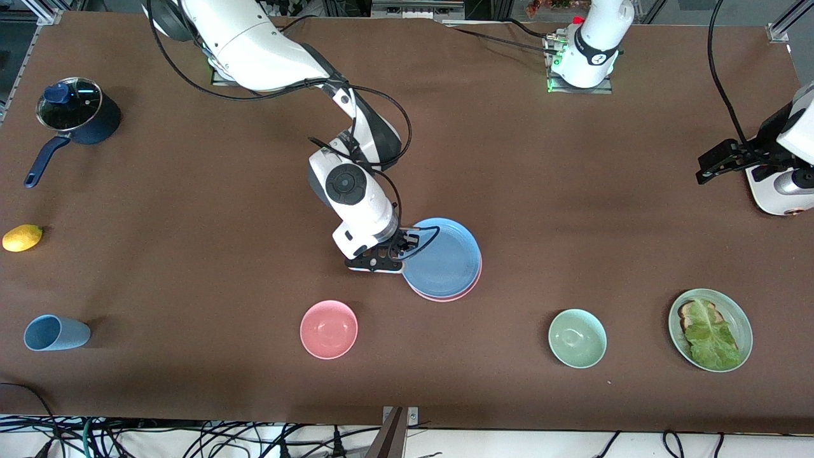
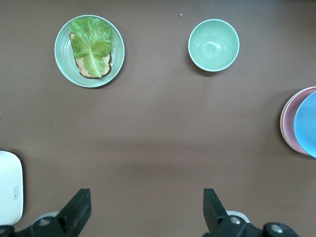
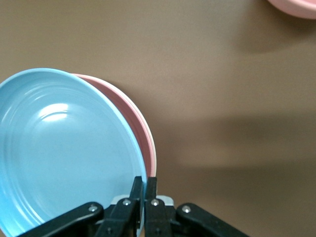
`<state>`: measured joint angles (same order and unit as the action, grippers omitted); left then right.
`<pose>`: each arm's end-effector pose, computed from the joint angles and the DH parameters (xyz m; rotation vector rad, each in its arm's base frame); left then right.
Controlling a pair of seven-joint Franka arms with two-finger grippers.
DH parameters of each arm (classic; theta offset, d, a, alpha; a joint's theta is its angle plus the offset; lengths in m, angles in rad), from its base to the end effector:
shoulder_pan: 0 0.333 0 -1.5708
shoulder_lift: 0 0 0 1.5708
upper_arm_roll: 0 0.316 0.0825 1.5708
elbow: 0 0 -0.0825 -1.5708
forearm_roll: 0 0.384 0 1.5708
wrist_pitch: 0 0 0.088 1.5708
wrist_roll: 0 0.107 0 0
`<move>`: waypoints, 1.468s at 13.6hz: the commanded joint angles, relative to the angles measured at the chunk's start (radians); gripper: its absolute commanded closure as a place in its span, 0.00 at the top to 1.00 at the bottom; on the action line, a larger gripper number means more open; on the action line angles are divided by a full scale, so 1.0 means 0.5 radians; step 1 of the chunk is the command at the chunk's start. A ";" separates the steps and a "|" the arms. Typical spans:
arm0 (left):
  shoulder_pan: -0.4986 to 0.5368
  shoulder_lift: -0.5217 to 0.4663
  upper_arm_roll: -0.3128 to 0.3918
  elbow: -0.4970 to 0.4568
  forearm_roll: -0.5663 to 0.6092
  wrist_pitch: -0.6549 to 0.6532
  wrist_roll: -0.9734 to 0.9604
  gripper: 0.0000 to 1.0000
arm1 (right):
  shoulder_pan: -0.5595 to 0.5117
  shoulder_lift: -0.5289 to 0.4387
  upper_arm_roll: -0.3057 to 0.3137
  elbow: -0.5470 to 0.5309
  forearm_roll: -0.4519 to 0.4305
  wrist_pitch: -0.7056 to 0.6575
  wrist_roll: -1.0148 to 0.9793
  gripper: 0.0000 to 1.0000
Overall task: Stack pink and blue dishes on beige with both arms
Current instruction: 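Lower the blue plate onto the pink plate and open the right gripper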
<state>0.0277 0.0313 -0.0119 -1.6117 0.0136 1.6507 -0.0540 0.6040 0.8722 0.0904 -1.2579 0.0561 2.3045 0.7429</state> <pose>0.5700 0.0105 0.5945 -3.1267 -0.1076 -0.0124 0.6028 0.4787 0.2510 -2.9348 0.1773 -0.0887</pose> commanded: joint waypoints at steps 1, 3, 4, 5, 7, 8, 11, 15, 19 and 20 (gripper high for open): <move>0.006 0.023 0.008 0.051 -0.046 -0.006 0.044 1.00 | 0.084 0.063 -0.067 0.086 -0.032 -0.001 0.094 0.00; 0.006 0.023 0.008 0.051 -0.046 -0.006 0.044 1.00 | 0.084 0.063 -0.067 0.083 -0.032 -0.004 0.094 0.00; 0.006 0.023 0.008 0.051 -0.046 -0.006 0.044 1.00 | 0.084 0.063 -0.067 0.086 -0.032 -0.001 0.094 0.00; 0.006 0.023 0.008 0.051 -0.046 -0.006 0.044 1.00 | 0.084 0.066 -0.067 0.086 -0.032 -0.001 0.094 0.00; 0.006 0.023 0.008 0.051 -0.046 -0.006 0.044 1.00 | 0.084 0.072 -0.067 0.086 -0.032 0.005 0.097 0.00; 0.006 0.023 0.008 0.051 -0.046 -0.006 0.044 1.00 | 0.084 0.078 -0.067 0.086 -0.032 0.042 0.097 0.00; 0.006 0.023 0.008 0.051 -0.046 -0.006 0.044 1.00 | 0.087 0.096 -0.067 0.086 -0.029 0.085 0.100 0.00; 0.006 0.023 0.008 0.048 -0.046 -0.006 0.044 1.00 | 0.090 0.096 -0.067 0.086 -0.029 0.088 0.109 0.00; 0.006 0.023 0.008 0.051 -0.046 -0.006 0.044 1.00 | 0.081 0.093 -0.067 0.089 -0.026 0.088 0.106 0.33; 0.006 0.026 0.008 0.051 -0.046 -0.006 0.044 1.00 | 0.071 0.093 -0.067 0.089 -0.023 0.097 0.103 0.37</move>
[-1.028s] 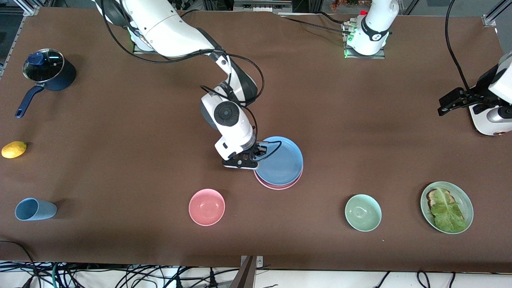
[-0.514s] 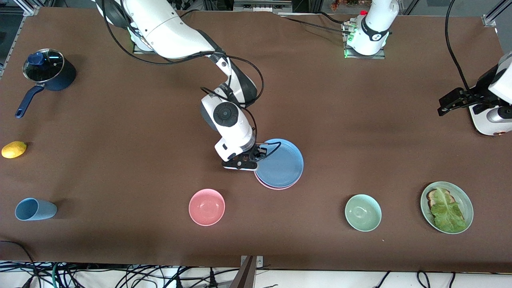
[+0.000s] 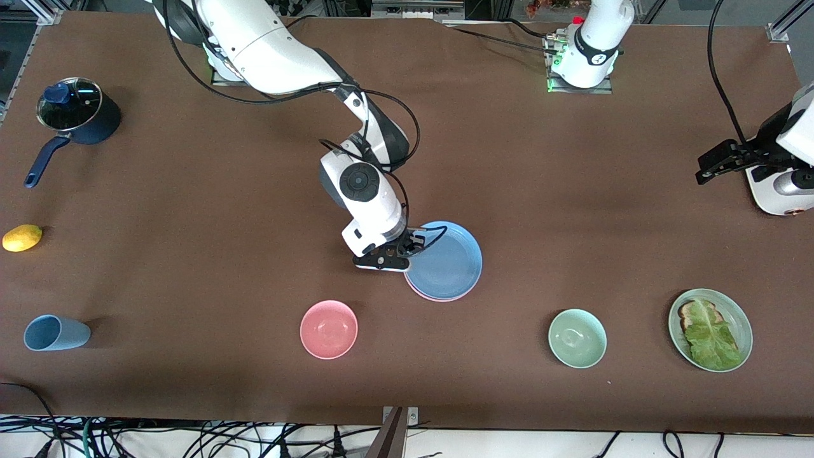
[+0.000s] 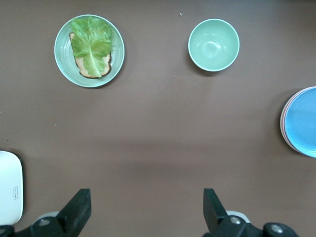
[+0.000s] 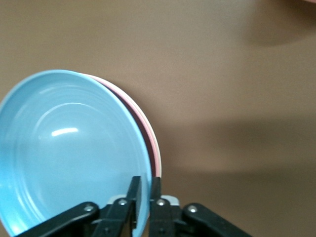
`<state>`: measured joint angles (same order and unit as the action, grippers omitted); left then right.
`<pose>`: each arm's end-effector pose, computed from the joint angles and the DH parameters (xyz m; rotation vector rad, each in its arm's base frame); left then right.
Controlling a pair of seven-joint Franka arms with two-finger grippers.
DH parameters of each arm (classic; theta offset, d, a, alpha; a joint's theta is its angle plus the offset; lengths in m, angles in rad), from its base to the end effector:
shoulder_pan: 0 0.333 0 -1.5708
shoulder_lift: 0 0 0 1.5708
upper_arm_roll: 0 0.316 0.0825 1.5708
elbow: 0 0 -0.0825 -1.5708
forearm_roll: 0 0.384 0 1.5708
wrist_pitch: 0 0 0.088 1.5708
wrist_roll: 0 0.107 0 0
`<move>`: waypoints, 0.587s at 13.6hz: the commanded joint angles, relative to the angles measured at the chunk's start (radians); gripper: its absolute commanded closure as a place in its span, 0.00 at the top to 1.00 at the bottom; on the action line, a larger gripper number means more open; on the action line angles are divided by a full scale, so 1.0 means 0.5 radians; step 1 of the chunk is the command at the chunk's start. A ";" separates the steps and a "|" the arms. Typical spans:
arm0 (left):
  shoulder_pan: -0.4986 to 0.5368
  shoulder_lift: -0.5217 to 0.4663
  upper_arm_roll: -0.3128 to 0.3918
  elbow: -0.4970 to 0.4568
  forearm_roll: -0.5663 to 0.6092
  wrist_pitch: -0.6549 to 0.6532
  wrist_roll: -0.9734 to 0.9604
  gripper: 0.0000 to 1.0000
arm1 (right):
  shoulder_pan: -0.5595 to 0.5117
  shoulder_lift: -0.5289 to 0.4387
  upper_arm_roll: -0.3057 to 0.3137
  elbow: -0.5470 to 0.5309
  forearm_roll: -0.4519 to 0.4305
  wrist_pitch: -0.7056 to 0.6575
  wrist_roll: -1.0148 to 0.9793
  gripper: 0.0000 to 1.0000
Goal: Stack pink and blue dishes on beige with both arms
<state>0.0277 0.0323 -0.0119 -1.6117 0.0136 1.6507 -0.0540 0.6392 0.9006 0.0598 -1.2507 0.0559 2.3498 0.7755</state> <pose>0.5703 0.0105 0.5940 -3.1267 -0.1075 -0.0109 0.5993 0.4878 0.2363 -2.9324 0.2043 -0.1306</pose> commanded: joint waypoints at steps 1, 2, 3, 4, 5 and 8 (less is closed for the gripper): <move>0.006 0.024 0.008 0.051 -0.046 -0.006 0.044 1.00 | 0.001 0.030 -0.006 0.075 -0.023 0.007 0.035 0.47; 0.006 0.024 0.008 0.051 -0.046 -0.006 0.044 1.00 | -0.005 0.024 -0.006 0.075 -0.023 0.001 0.032 0.56; 0.006 0.024 0.008 0.048 -0.046 -0.006 0.044 1.00 | -0.008 0.015 -0.006 0.075 -0.020 -0.006 0.029 0.63; 0.006 0.024 0.008 0.048 -0.046 -0.006 0.044 1.00 | -0.024 0.000 -0.009 0.075 -0.017 -0.015 0.026 0.65; 0.006 0.021 0.008 0.048 -0.046 -0.006 0.044 1.00 | -0.039 -0.015 -0.006 0.075 -0.014 -0.036 0.026 0.72; 0.006 0.024 0.008 0.048 -0.046 -0.006 0.044 1.00 | -0.085 -0.071 -0.006 0.072 -0.026 -0.113 0.014 0.92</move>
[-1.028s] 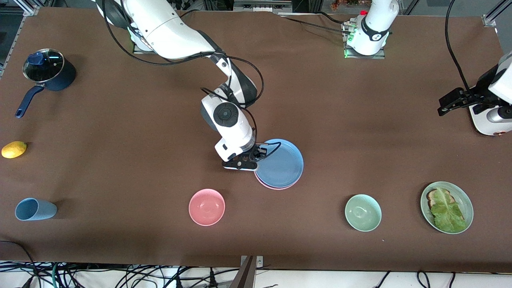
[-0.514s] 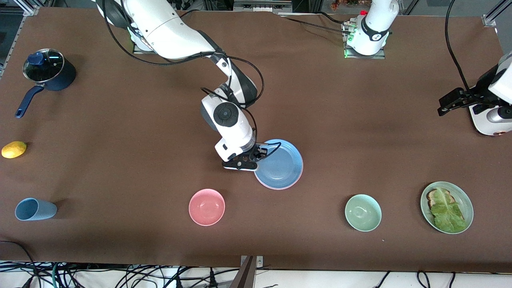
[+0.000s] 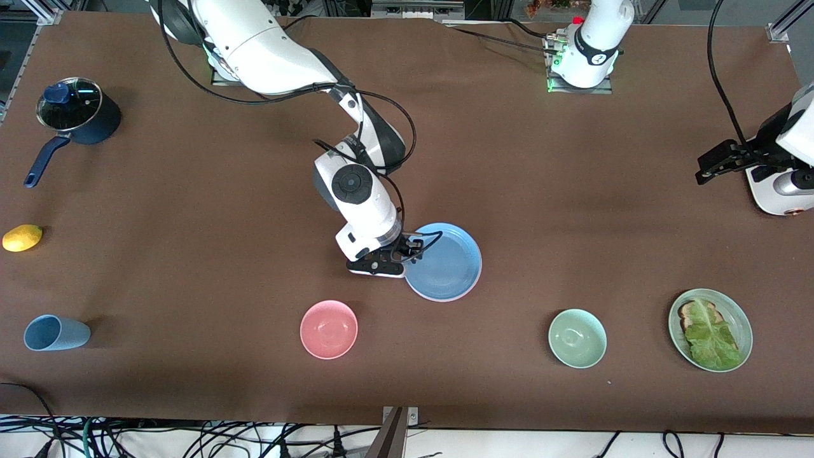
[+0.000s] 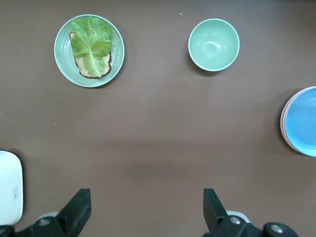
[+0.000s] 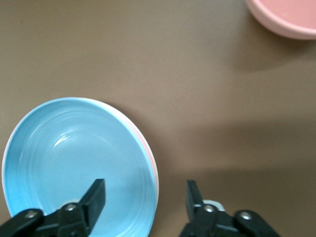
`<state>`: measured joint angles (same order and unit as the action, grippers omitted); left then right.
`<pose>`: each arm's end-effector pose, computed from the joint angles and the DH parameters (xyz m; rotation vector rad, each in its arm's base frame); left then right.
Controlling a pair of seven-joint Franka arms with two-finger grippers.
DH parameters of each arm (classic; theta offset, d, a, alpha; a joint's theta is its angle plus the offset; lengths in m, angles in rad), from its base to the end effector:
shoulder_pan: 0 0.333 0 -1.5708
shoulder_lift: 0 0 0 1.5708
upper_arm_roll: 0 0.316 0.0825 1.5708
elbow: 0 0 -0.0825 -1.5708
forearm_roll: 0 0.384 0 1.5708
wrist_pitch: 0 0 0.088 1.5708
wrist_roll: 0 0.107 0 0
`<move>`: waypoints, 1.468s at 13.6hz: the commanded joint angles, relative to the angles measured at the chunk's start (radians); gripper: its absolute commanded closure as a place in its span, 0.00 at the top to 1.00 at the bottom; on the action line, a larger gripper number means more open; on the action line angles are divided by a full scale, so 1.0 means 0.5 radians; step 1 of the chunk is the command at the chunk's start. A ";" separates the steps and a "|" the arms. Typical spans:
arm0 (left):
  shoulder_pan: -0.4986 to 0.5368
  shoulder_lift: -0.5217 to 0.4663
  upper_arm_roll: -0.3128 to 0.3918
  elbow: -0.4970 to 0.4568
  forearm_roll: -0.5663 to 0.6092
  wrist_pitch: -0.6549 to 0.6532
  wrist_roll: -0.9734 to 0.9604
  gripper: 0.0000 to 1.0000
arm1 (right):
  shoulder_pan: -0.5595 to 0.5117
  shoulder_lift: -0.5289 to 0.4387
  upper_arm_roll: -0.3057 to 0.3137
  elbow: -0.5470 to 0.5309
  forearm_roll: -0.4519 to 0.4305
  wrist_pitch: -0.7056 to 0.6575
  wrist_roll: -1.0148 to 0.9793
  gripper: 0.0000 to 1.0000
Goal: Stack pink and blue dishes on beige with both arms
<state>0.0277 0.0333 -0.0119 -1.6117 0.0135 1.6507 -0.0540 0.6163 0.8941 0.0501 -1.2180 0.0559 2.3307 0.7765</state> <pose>0.5705 0.0105 0.5934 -3.1268 -0.1076 -0.0093 0.6187 0.4731 0.2546 -2.9210 0.2447 -0.1632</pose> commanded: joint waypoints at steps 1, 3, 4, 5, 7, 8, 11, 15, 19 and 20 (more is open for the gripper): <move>0.009 0.022 0.008 0.048 -0.045 -0.006 0.044 1.00 | -0.057 -0.082 0.013 0.006 -0.032 -0.111 0.009 0.99; 0.006 0.022 0.008 0.051 -0.045 -0.006 0.044 1.00 | -0.064 -0.146 -0.035 0.006 -0.032 -0.234 -0.010 1.00; 0.006 0.022 0.008 0.048 -0.045 -0.006 0.044 1.00 | -0.073 -0.177 -0.081 0.006 -0.023 -0.307 -0.067 1.00; 0.009 0.022 0.008 0.048 -0.045 -0.006 0.044 1.00 | -0.094 -0.214 -0.100 0.006 -0.017 -0.390 -0.162 1.00; 0.006 0.022 0.008 0.048 -0.045 -0.006 0.044 1.00 | -0.177 -0.330 -0.103 -0.015 -0.023 -0.546 -0.392 1.00; 0.006 0.022 0.008 0.051 -0.045 -0.006 0.044 1.00 | -0.204 -0.386 -0.143 -0.031 -0.026 -0.666 -0.487 1.00; 0.009 0.022 0.008 0.048 -0.045 -0.006 0.044 1.00 | -0.214 -0.594 -0.311 -0.082 -0.001 -0.982 -0.776 1.00; 0.006 0.022 0.008 0.051 -0.045 -0.006 0.044 1.00 | -0.342 -1.069 -0.321 -0.456 -0.008 -1.182 -0.963 1.00; 0.006 0.019 0.008 0.051 -0.045 -0.006 0.044 1.00 | -0.588 -1.542 -0.309 -0.815 -0.011 -1.341 -1.249 1.00; 0.009 0.019 0.008 0.051 -0.045 -0.006 0.044 1.00 | -0.667 -1.616 -0.300 -0.837 -0.014 -1.412 -1.267 1.00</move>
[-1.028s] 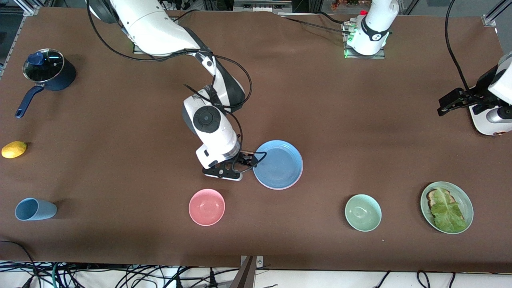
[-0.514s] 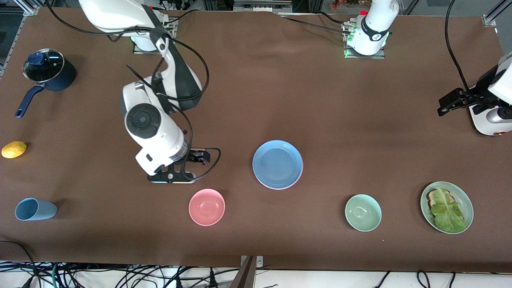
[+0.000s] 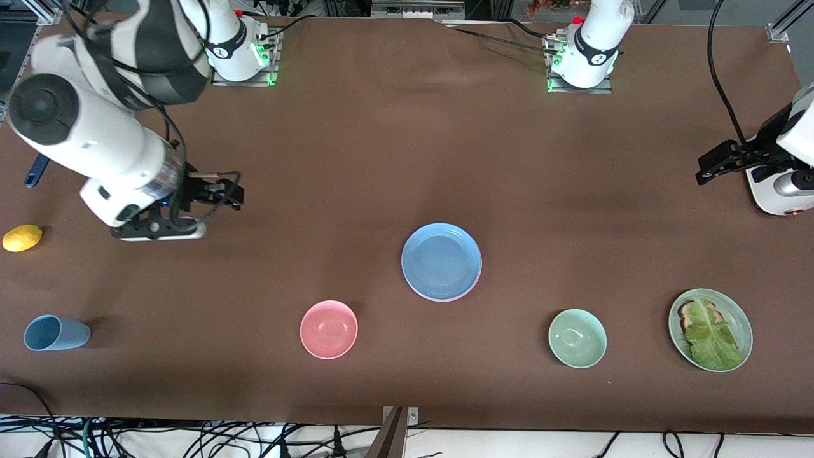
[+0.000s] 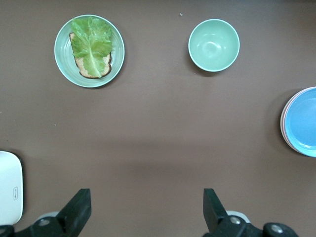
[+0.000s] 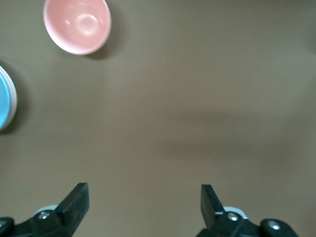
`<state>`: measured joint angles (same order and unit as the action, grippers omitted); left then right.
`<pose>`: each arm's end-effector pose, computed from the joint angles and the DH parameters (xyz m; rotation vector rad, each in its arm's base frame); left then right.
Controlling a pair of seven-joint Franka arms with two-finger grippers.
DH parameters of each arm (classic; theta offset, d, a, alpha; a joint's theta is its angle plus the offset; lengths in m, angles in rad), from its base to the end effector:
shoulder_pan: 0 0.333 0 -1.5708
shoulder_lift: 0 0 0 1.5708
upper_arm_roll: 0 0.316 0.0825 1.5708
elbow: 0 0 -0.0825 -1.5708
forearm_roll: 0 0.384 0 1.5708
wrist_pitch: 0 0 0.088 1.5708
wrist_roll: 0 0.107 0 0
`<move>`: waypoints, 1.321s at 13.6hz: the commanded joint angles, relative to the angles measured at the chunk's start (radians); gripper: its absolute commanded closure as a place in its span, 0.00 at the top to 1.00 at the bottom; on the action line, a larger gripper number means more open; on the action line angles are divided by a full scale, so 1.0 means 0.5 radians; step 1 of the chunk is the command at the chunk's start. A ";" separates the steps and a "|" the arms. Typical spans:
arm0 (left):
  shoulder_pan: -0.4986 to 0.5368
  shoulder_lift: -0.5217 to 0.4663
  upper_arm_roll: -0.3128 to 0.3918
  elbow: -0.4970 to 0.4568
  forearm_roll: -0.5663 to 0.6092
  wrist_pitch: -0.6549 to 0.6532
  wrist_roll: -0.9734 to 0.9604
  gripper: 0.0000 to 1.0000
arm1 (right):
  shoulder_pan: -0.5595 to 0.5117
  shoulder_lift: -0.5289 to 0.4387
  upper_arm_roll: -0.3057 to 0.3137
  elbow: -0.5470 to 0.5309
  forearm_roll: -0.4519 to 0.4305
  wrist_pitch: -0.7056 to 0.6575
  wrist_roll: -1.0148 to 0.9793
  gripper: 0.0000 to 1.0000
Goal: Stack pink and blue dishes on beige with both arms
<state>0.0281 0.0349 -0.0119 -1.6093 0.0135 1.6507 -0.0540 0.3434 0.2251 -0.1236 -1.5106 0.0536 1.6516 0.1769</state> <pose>0.5711 0.0107 0.5936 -3.1268 -0.1082 -0.0106 0.6039 0.1479 0.5279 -3.1293 -0.0600 0.1343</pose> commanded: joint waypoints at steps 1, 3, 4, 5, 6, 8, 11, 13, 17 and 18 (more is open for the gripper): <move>0.005 0.016 0.008 0.046 -0.045 -0.006 0.044 1.00 | -0.226 -0.324 0.093 -0.252 -0.012 -0.118 -0.132 1.00; 0.005 0.016 0.008 0.046 -0.045 -0.006 0.044 1.00 | -0.416 -0.373 0.152 -0.246 -0.012 -0.177 -0.304 1.00; 0.005 0.016 0.008 0.046 -0.045 -0.006 0.044 1.00 | -0.478 -0.389 0.161 -0.246 -0.012 -0.201 -0.356 1.00; 0.005 0.016 0.008 0.046 -0.045 -0.006 0.044 1.00 | -0.536 -0.413 0.207 -0.237 -0.021 -0.229 -0.387 1.00; 0.005 0.016 0.008 0.046 -0.045 -0.006 0.044 1.00 | -0.570 -0.432 0.235 -0.228 -0.039 -0.232 -0.394 1.00; 0.005 0.016 0.008 0.046 -0.045 -0.006 0.044 1.00 | -0.573 -0.475 0.238 -0.228 -0.137 -0.302 -0.391 1.00; 0.005 0.016 0.008 0.046 -0.045 -0.006 0.044 1.00 | -0.564 -0.463 0.232 -0.136 -0.168 -0.306 -0.375 1.00; 0.005 0.016 0.008 0.046 -0.045 -0.006 0.044 1.00 | -0.564 -0.426 0.232 -0.065 -0.168 -0.309 -0.375 1.00; 0.005 0.016 0.008 0.043 -0.045 -0.006 0.044 1.00 | -0.570 -0.410 0.229 -0.062 -0.172 -0.312 -0.375 1.00; 0.005 0.016 0.008 0.043 -0.045 -0.006 0.044 1.00 | -0.570 -0.407 0.229 -0.062 -0.172 -0.306 -0.375 1.00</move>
<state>0.0282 0.0349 -0.0119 -1.6074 0.0135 1.6507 -0.0540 0.0728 0.0097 -0.0224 -1.5669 -0.0165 1.5119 -0.0116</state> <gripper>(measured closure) 0.000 0.000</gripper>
